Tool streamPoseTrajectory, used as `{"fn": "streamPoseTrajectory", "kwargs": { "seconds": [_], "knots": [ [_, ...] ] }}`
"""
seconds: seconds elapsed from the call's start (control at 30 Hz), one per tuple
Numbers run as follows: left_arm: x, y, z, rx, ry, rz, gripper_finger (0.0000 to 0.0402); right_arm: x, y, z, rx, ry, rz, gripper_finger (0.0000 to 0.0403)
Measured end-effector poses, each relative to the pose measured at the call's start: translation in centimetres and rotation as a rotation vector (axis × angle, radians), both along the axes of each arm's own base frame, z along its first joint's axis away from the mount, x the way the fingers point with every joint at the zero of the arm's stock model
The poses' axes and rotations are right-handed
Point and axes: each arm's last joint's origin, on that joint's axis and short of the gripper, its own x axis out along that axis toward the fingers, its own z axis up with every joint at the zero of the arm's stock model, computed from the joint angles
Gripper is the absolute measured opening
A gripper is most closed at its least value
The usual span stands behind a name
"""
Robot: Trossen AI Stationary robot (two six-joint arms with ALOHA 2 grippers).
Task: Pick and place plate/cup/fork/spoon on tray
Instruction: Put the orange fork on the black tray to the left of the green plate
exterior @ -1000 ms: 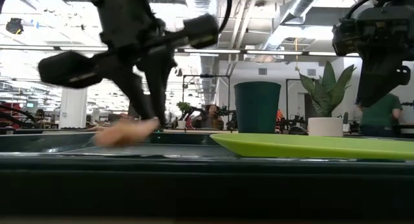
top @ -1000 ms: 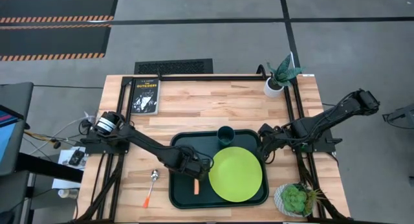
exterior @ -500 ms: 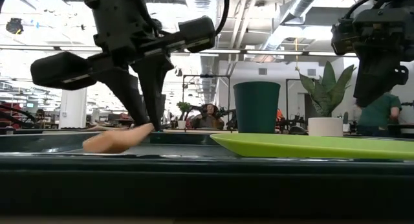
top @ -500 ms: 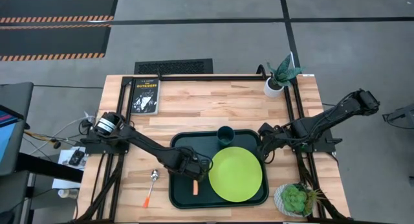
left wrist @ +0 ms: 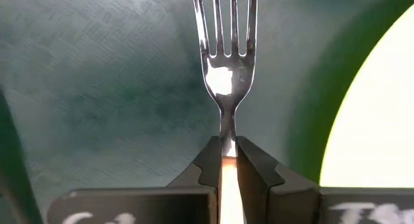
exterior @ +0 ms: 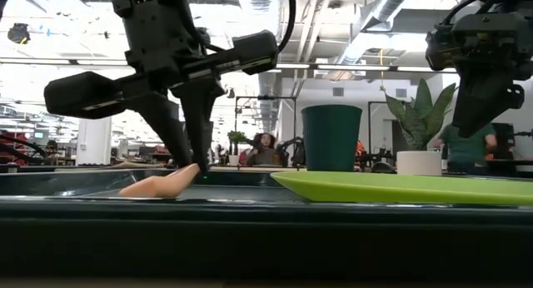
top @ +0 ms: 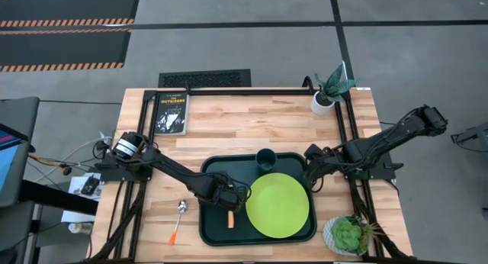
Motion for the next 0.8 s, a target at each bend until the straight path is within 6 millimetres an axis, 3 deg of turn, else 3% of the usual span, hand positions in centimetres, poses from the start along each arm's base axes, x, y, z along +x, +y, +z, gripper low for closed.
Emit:
{"fn": "streamPoseTrajectory", "kwargs": {
  "seconds": [0.13, 0.5, 0.8],
  "knots": [
    [0.05, -0.19, -1.00, -0.015, 0.036, 0.002, 0.0013, 0.00, -0.01, 0.00, -0.003, -0.001, -0.001, 0.0205],
    [0.22, -0.19, -1.10, -0.026, 0.031, 0.005, 0.0028, 0.00, -0.01, 0.00, -0.002, -0.001, -0.002, 0.0205],
    [0.24, -0.21, -1.09, -0.029, 0.030, 0.004, 0.0093, 0.00, -0.01, 0.00, -0.003, -0.001, -0.002, 0.0205]
  ]
}}
